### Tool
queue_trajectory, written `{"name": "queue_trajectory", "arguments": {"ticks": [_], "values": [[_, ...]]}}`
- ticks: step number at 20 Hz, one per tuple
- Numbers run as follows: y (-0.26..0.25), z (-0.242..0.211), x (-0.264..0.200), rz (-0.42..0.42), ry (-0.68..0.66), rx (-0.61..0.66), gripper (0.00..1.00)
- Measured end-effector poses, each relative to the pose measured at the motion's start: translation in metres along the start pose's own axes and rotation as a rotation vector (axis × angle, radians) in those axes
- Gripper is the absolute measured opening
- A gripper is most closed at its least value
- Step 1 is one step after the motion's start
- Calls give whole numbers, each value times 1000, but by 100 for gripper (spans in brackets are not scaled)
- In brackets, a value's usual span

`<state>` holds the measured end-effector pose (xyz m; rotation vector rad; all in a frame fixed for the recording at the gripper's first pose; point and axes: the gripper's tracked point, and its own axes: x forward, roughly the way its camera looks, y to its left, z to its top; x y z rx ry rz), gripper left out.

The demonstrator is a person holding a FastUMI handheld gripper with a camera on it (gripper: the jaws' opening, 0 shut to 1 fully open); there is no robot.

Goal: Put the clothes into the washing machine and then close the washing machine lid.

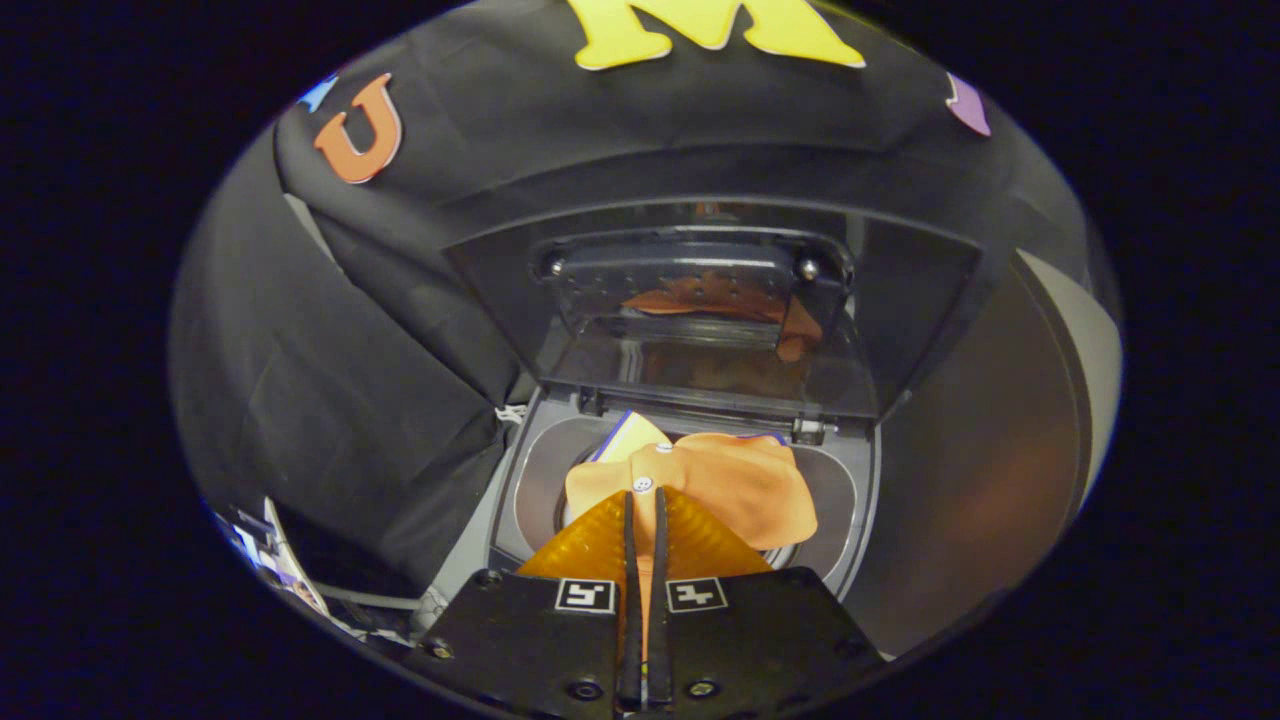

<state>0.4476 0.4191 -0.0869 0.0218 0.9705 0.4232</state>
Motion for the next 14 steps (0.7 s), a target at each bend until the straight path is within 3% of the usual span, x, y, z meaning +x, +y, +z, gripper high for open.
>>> {"name": "queue_trajectory", "arguments": {"ticks": [6,14], "values": [[-12,-8,36,-32,8,98,6],[-18,-29,73,-60,30,129,6]]}}
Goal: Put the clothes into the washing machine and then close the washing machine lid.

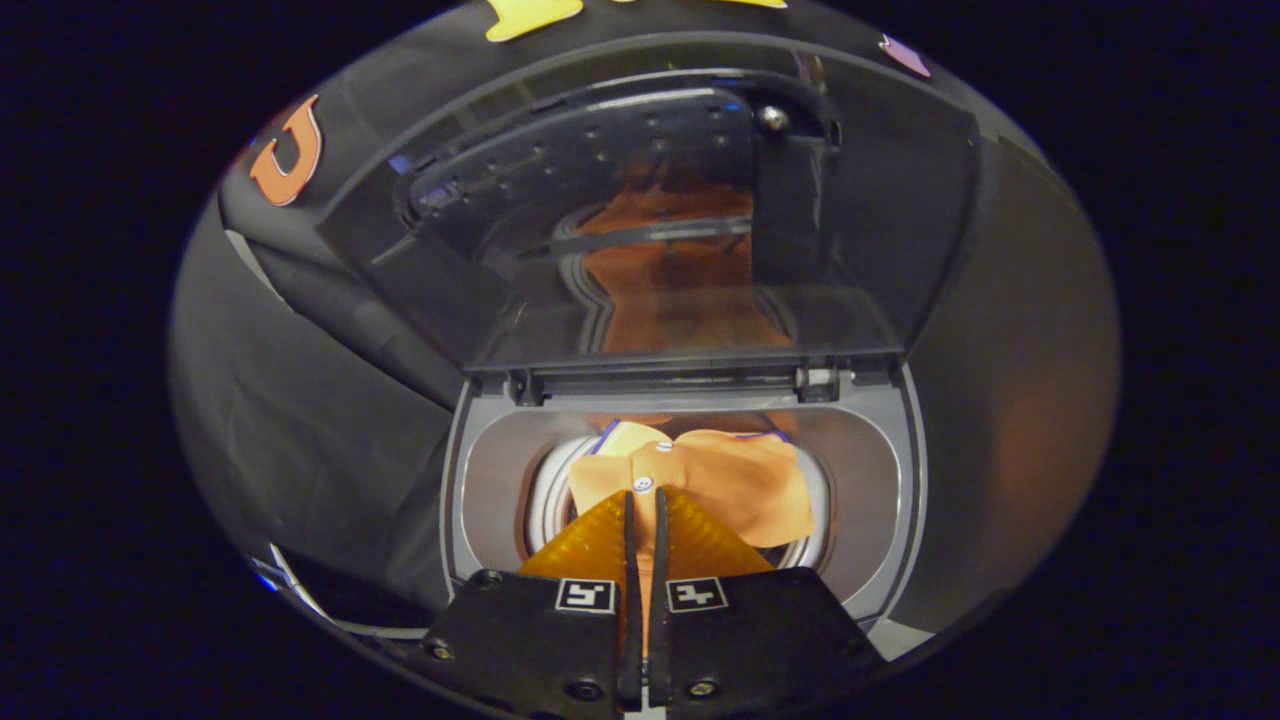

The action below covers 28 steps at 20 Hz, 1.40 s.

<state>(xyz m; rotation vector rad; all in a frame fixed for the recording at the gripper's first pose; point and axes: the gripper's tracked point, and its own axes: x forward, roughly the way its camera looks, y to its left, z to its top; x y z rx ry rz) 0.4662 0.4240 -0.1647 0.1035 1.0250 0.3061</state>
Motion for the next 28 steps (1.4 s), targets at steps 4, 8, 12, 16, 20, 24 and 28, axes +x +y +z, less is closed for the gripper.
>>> {"name": "queue_trajectory", "arguments": {"ticks": [4,8,12,16,20,24,28], "values": [[-2,-13,12,-17,10,0,6],[-2,-13,16,-29,12,-8,6],[-2,-13,21,-30,6,8,6],[-2,-17,24,-42,31,-8,94],[-6,-14,19,-62,18,-27,91],[-7,-15,10,-73,28,-29,91],[-5,-6,-8,-74,16,-48,90]]}}
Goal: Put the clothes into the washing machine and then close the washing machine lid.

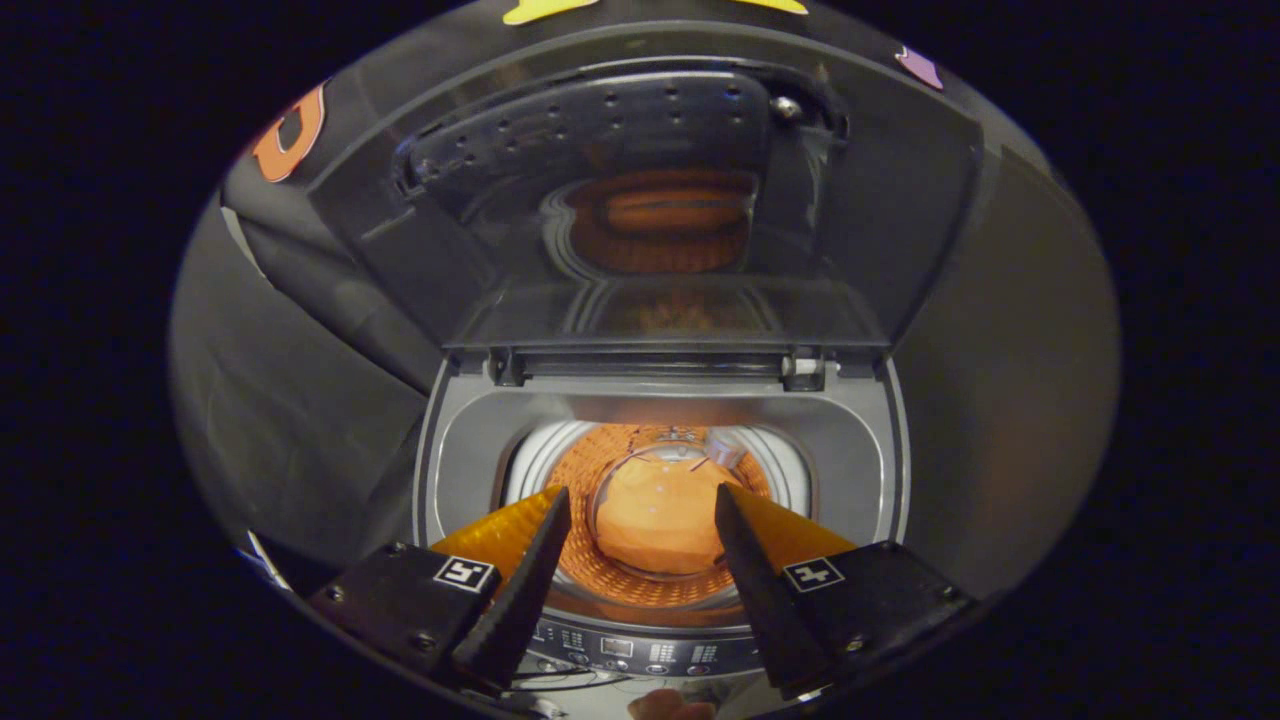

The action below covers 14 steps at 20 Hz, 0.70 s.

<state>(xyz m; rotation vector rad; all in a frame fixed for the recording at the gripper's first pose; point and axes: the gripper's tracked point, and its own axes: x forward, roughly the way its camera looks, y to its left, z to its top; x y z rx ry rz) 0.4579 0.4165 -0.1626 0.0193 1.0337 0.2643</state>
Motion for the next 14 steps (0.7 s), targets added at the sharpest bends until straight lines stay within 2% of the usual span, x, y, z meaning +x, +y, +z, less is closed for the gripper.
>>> {"name": "queue_trajectory", "arguments": {"ticks": [14], "values": [[29,91,-106,24,-139,-35,90]]}}
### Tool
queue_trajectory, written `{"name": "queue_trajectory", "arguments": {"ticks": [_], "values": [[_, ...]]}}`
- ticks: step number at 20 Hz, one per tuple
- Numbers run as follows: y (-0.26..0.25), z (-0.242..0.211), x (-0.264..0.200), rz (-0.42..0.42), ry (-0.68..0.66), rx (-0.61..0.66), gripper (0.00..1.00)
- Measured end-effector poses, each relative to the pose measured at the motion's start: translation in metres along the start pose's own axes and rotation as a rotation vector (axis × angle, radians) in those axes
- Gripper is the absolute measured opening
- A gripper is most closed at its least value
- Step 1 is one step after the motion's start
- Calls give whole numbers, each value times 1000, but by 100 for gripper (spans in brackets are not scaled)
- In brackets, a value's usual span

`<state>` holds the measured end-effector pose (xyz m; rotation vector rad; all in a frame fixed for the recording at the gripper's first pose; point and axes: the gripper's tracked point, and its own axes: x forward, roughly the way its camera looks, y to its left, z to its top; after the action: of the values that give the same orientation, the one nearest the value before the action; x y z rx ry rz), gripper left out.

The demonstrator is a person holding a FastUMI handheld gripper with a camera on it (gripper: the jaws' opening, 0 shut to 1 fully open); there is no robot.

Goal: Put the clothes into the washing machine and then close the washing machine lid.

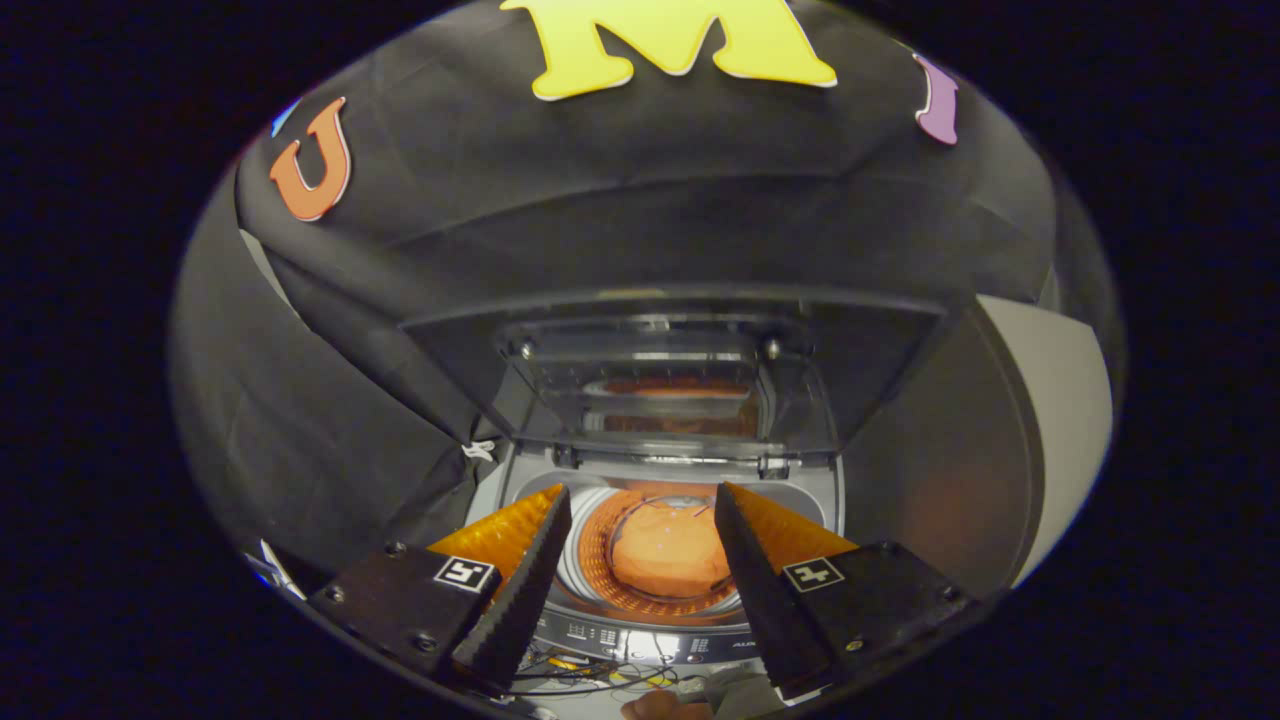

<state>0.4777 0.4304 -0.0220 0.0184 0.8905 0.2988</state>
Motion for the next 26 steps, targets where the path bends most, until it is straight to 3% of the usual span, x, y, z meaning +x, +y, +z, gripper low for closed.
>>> {"name": "queue_trajectory", "arguments": {"ticks": [12,26], "values": [[29,104,-62,6,-150,-78,90],[8,140,50,22,-110,-4,90]]}}
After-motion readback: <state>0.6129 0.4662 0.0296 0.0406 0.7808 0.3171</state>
